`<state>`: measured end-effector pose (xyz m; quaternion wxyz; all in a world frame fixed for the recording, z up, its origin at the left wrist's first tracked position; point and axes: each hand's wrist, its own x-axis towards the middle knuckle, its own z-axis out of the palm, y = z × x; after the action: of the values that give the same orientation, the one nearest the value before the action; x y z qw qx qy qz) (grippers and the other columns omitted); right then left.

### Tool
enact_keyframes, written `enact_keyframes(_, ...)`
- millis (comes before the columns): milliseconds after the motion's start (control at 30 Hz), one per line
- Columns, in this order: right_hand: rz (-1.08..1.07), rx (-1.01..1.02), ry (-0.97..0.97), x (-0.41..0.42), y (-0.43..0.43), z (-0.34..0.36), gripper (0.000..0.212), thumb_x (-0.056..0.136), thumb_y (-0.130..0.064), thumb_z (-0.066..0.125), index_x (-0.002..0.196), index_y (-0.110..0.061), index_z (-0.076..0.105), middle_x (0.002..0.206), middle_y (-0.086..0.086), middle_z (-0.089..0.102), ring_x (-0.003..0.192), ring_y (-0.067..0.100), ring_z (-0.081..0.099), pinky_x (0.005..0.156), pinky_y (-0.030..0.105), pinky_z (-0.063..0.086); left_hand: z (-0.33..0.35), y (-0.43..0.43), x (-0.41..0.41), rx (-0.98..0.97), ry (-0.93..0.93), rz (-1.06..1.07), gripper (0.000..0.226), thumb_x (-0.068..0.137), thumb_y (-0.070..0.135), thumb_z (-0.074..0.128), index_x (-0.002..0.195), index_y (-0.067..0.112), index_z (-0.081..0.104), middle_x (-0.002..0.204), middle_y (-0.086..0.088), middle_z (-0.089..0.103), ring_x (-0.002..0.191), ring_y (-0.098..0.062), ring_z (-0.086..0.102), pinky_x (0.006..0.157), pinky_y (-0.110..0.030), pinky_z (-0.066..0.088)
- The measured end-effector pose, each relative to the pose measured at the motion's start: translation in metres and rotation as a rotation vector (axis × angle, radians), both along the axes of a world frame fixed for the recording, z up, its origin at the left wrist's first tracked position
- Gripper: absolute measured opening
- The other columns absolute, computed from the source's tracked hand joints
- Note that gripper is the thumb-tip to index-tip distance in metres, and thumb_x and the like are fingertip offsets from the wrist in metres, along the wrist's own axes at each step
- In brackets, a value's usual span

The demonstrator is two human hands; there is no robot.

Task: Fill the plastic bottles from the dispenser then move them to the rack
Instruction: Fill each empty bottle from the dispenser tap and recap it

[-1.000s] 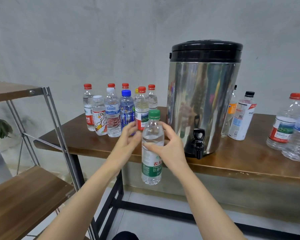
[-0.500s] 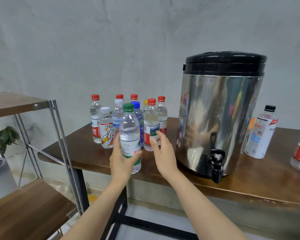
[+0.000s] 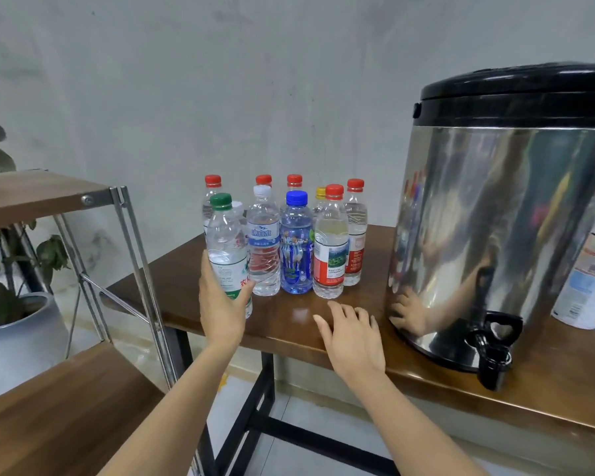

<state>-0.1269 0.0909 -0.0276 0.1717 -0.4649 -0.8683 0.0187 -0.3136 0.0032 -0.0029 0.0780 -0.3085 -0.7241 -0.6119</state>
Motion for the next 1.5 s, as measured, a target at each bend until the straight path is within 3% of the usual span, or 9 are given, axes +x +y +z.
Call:
enact_keyframes(333,-0.006,0.072,0.03,-0.003,-0.002,-0.009,0.051,0.101,-0.052,0.032,0.134,-0.02,0.056,0.124,0.006,0.066,0.118,0.031,0.055,0.102,0.045,0.043,-0.004,0.0,-0.02,-0.173,0.033,0.18,0.1,0.081,0.009,0.078,0.155,0.024,0.012,0.147,-0.01,0.04,0.134,-0.035,0.04,0.099,-0.053,0.042)
enact_keyframes(533,0.006,0.073,-0.001,-0.002,-0.003,-0.007,0.054,0.102,-0.052,0.026,0.14,-0.021,0.049,0.132,0.004,0.061,0.125,0.028,0.05,0.105,0.042,0.041,0.003,0.014,-0.051,-0.242,-0.033,0.246,0.095,0.088,0.007,0.069,0.156,0.023,0.005,0.152,-0.015,0.033,0.133,-0.045,0.038,0.097,-0.059,0.041)
enact_keyframes(867,0.007,0.075,-0.001,-0.002,-0.001,-0.007,0.051,0.103,-0.051,0.026,0.137,-0.022,0.051,0.13,0.001,0.062,0.123,0.026,0.051,0.102,0.04,0.043,-0.002,0.032,-0.07,-0.155,-0.062,0.201,0.088,0.084,-0.003,0.069,0.151,0.02,0.017,0.145,-0.015,0.04,0.133,-0.043,0.04,0.101,-0.059,0.041)
enact_keyframes(1033,0.012,0.049,-0.027,0.0,-0.004,-0.002,0.052,0.103,-0.053,0.023,0.139,-0.024,0.048,0.133,-0.001,0.059,0.125,0.023,0.049,0.105,0.037,0.041,-0.008,0.024,-0.048,-0.139,-0.14,0.182,0.088,0.087,0.004,0.069,0.155,0.013,0.014,0.159,-0.014,0.02,0.145,-0.04,0.021,0.113,-0.055,0.029)
enact_keyframes(1167,0.1,0.06,-0.018,0.002,-0.004,0.0,0.049,0.104,-0.051,0.026,0.141,-0.027,0.047,0.138,-0.004,0.055,0.129,0.019,0.046,0.105,0.033,0.041,-0.007,0.013,0.0,-0.106,-0.059,0.13,0.077,0.091,0.011,0.066,0.153,0.008,0.021,0.157,-0.016,0.024,0.143,-0.038,0.023,0.114,-0.049,0.027)
enact_keyframes(1300,0.296,0.103,-0.006,0.015,-0.01,-0.007,0.038,0.106,-0.037,0.037,0.138,-0.024,0.052,0.139,-0.006,0.054,0.131,0.016,0.045,0.102,0.028,0.041,-0.01,-0.011,0.051,-0.114,0.067,-0.024,0.058,0.095,0.015,0.061,0.147,0.011,0.035,0.15,-0.008,0.039,0.137,-0.027,0.032,0.106,-0.034,0.031)
enact_keyframes(1367,0.333,0.206,0.024,0.028,-0.017,-0.014,0.028,0.098,-0.033,0.057,0.123,-0.025,0.064,0.124,-0.005,0.064,0.117,0.018,0.058,0.091,0.028,0.05,-0.013,-0.023,0.07,-0.127,0.181,-0.097,0.046,0.097,0.017,0.057,0.141,0.013,0.045,0.14,-0.005,0.049,0.127,-0.024,0.04,0.098,-0.025,0.03)
enact_keyframes(1433,0.348,0.287,0.071,0.047,-0.025,-0.023,0.027,0.082,-0.034,0.077,0.107,-0.028,0.072,0.107,-0.009,0.07,0.099,0.013,0.065,0.079,0.026,0.055,-0.017,-0.03,0.085,-0.119,0.259,-0.161,0.036,0.097,0.015,0.057,0.133,0.014,0.054,0.127,0.0,0.057,0.116,-0.023,0.048,0.093,-0.026,0.035)
enact_keyframes(1500,0.401,0.335,0.087,0.069,-0.036,-0.029,0.029,0.077,-0.035,0.081,0.104,-0.029,0.073,0.105,-0.011,0.07,0.096,0.01,0.065,0.079,0.023,0.055,-0.022,-0.033,0.102,-0.103,0.29,-0.224,0.028,0.096,0.013,0.058,0.124,0.017,0.06,0.118,0.006,0.06,0.11,-0.021,0.053,0.091,-0.031,0.043)
